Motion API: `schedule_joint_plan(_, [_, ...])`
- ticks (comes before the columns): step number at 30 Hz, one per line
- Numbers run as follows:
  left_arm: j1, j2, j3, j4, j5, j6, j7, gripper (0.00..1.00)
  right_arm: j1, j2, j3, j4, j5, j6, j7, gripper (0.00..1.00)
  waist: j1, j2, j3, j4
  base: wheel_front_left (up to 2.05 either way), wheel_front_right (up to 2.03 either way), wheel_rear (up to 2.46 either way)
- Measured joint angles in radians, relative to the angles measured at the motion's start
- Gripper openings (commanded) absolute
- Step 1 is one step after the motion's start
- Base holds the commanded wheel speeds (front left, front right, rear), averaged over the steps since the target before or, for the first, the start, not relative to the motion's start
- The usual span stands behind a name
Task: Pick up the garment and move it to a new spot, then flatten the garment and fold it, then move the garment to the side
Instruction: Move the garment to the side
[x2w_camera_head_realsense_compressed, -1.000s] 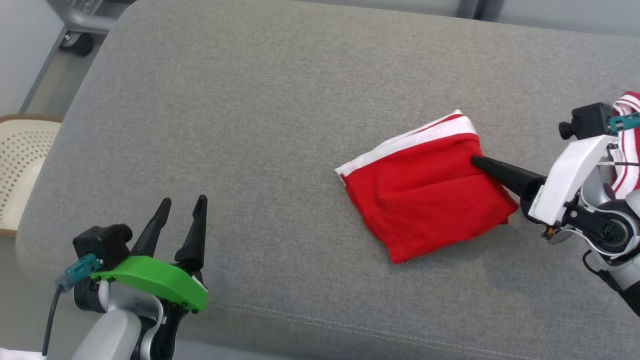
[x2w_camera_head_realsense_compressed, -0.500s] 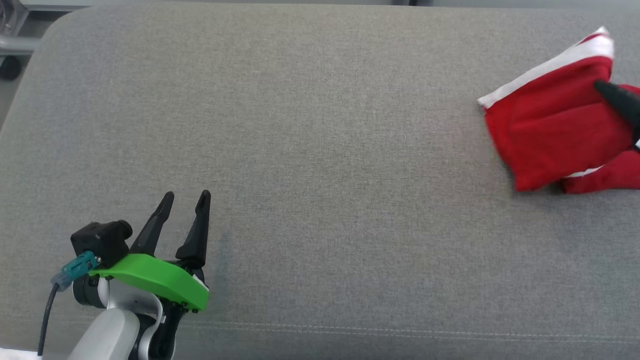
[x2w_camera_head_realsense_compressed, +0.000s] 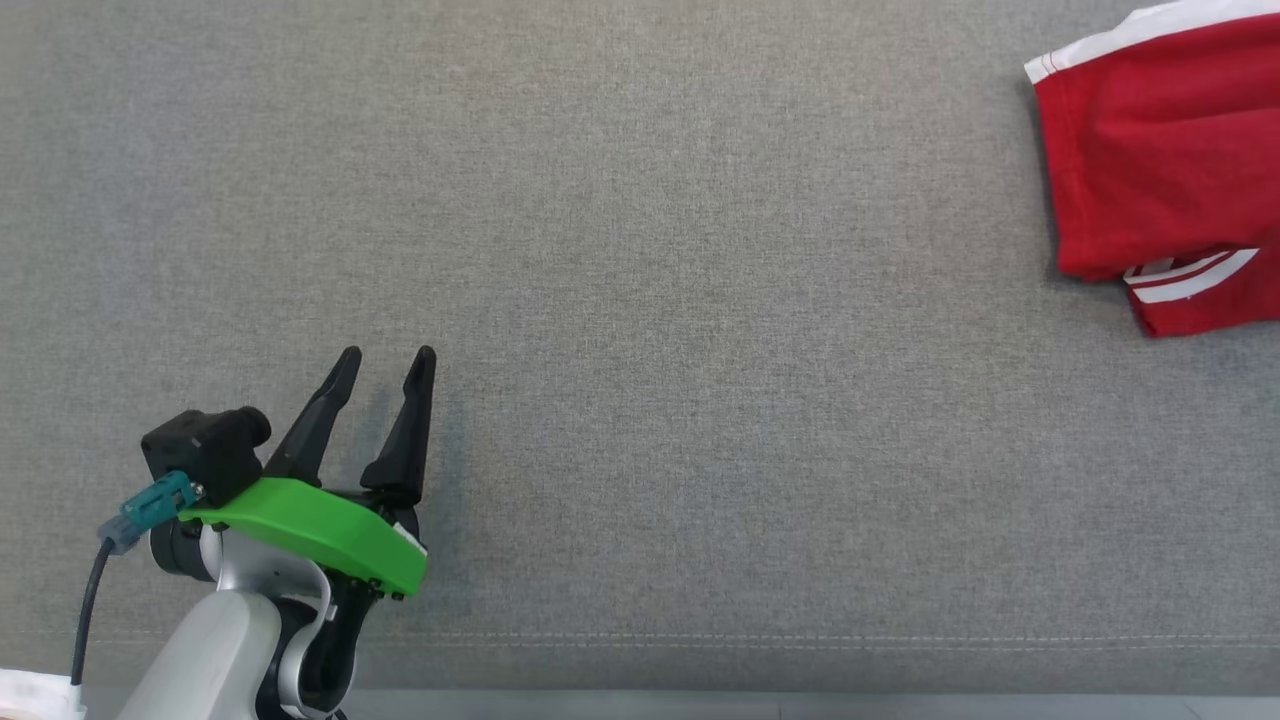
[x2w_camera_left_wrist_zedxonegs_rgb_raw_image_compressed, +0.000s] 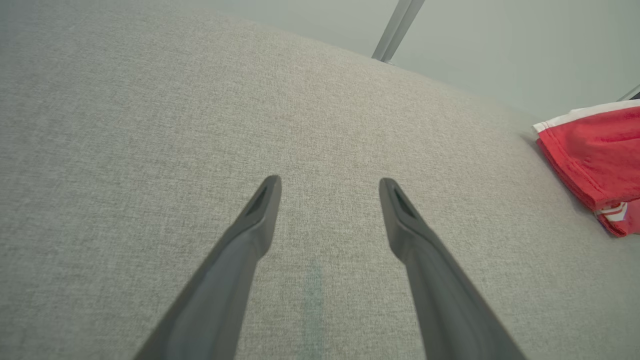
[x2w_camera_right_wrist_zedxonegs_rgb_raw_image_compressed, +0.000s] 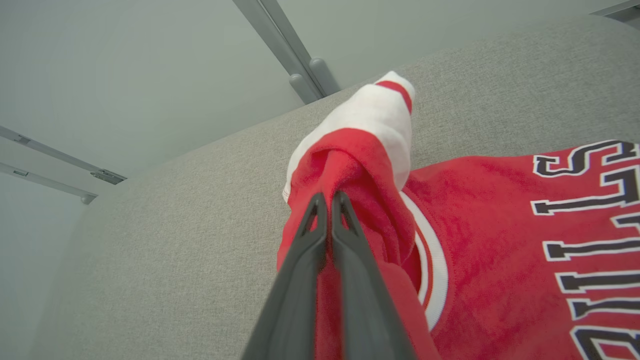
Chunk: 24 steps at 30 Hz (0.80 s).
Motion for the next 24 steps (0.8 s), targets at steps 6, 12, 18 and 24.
schedule_joint_plan(6, [-0.012,0.007,0.024,-0.012,0.0,0.001,0.009,1.0,-0.009,-0.01,-0.006,0.036,-0.001,-0.017,0.012,0.0,0.0,0.0,0.06,-0.014,0.0,0.0,0.0])
schedule_joint_plan(12, [-0.037,0.016,0.044,-0.022,0.0,0.001,0.013,1.0,-0.009,0.003,-0.018,0.1,-0.008,-0.026,-0.027,0.0,0.0,0.0,0.103,-0.057,0.0,0.0,0.0])
schedule_joint_plan(18, [-0.045,0.024,0.048,-0.028,0.0,0.002,0.029,1.0,-0.011,-0.01,-0.054,0.163,-0.036,-0.03,-0.08,0.0,0.0,0.0,0.122,-0.09,0.0,0.0,0.0])
schedule_joint_plan(24, [-0.05,0.022,0.04,-0.038,0.003,0.009,0.037,1.0,-0.013,-0.021,-0.054,0.253,-0.115,-0.043,-0.151,1.0,0.0,0.0,0.143,-0.102,0.0,0.0,0.0])
